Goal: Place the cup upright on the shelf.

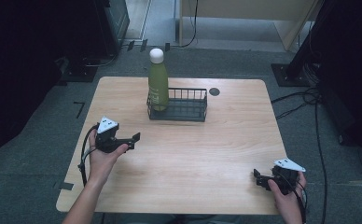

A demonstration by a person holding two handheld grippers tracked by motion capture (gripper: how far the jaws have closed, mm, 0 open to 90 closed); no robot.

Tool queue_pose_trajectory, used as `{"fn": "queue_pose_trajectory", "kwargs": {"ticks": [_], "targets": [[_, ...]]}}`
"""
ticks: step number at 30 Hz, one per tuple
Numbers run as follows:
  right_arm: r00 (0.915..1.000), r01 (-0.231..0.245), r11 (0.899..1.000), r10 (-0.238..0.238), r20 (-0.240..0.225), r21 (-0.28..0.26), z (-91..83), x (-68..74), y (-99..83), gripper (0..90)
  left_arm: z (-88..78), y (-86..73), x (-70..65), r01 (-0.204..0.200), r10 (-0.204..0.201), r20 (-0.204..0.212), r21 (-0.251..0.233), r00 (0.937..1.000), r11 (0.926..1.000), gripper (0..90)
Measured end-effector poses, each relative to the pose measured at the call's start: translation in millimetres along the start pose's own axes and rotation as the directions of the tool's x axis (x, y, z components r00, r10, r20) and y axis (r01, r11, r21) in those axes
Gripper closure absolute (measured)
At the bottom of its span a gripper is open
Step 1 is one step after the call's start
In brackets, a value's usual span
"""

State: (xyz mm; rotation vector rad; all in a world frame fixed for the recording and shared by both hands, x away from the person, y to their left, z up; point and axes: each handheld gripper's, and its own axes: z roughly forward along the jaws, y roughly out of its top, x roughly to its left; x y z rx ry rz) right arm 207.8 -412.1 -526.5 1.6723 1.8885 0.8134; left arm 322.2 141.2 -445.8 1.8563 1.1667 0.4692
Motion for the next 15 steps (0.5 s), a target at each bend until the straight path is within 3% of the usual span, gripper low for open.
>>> {"fn": "queue_pose_trajectory", "kwargs": {"ticks": [15], "targets": [[1.0, -0.001, 1.0, 0.001, 0.002, 0.0, 0.0, -0.1, 0.0, 0.0, -26.3, -52.2, 19.3, 0.042, -0.04, -0.048, 0.035, 0.998, 0.9985, 2.7]]}}
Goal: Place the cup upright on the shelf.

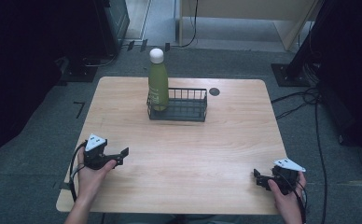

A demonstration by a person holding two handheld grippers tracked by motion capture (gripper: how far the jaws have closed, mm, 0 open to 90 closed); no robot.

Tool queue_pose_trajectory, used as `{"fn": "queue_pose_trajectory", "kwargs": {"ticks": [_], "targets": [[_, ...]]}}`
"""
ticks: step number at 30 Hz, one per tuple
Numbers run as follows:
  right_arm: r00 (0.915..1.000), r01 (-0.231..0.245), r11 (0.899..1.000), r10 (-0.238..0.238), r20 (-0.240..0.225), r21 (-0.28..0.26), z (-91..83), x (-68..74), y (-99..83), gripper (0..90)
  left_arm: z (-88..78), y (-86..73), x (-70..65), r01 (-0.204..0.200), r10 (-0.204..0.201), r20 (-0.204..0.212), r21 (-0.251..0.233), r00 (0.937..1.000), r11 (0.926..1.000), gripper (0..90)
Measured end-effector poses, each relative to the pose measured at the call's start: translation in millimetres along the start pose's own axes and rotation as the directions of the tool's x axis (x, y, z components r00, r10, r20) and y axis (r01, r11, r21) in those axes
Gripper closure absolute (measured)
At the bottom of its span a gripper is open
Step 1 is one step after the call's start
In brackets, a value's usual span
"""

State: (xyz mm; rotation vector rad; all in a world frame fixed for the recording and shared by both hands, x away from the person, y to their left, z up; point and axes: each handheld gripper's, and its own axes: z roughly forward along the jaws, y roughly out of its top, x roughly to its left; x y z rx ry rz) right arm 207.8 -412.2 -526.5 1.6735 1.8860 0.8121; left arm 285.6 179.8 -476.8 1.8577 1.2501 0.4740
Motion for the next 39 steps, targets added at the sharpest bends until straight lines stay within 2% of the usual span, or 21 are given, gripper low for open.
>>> {"fn": "queue_pose_trajectory", "kwargs": {"ticks": [4, 7, 11, 15, 19, 20, 23, 29, 39], "targets": [[1.0, 0.0, 1.0, 0.0, 0.0, 0.0, 0.0, 0.0, 0.0, 0.0, -5.1, -17.1, 6.6, 0.005, -0.005, -0.018, 0.023, 0.9998, 0.9997, 2.7], [1.0, -0.001, 1.0, 0.001, 0.001, 0.0, 0.1, -0.1, 0.0, 0.0, -8.4, -31.6, 9.5, 0.005, -0.003, -0.032, 0.061, 0.9995, 0.9981, 2.8], [1.0, -0.001, 1.0, 0.001, 0.003, 0.0, 0.1, -0.2, 0.0, 0.0, -17.2, -47.2, 11.4, 0.031, -0.028, -0.039, 0.072, 0.9988, 0.9969, 2.8], [1.0, 0.0, 1.0, 0.0, 0.003, 0.0, 0.1, -0.3, 0.0, 0.0, -24.6, -59.8, 12.0, 0.012, -0.005, -0.067, 0.104, 0.9977, 0.9945, 2.8], [1.0, 0.0, 1.0, 0.0, 0.003, 0.0, 0.1, -0.3, 0.0, 0.0, -27.0, -63.6, 17.4, 0.018, -0.008, -0.085, 0.113, 0.9964, 0.9935, 2.8], [1.0, 0.0, 1.0, 0.0, 0.003, 0.0, 0.1, -0.3, 0.0, 0.0, -26.8, -64.1, 17.9, 0.002, 0.01, -0.1, 0.121, 0.9949, 0.9927, 2.8], [1.0, -0.002, 1.0, 0.002, 0.004, 0.0, 0.1, -0.6, 0.0, 0.0, -22.8, -64.5, 19.0, 0.002, 0.014, -0.111, 0.143, 0.9938, 0.9897, 2.8], [1.0, -0.003, 1.0, 0.003, 0.006, 0.0, 0.0, -0.7, -0.1, 0.0, -15.4, -60.8, 15.1, -0.024, 0.054, -0.171, 0.171, 0.9838, 0.9849, 2.7], [0.9999, -0.007, 1.0, 0.007, 0.012, -0.001, -0.3, -0.3, -0.5, 0.0, -12.0, -58.8, 13.6, -0.033, 0.062, -0.159, 0.176, 0.9854, 0.9839, 1.3]]}}
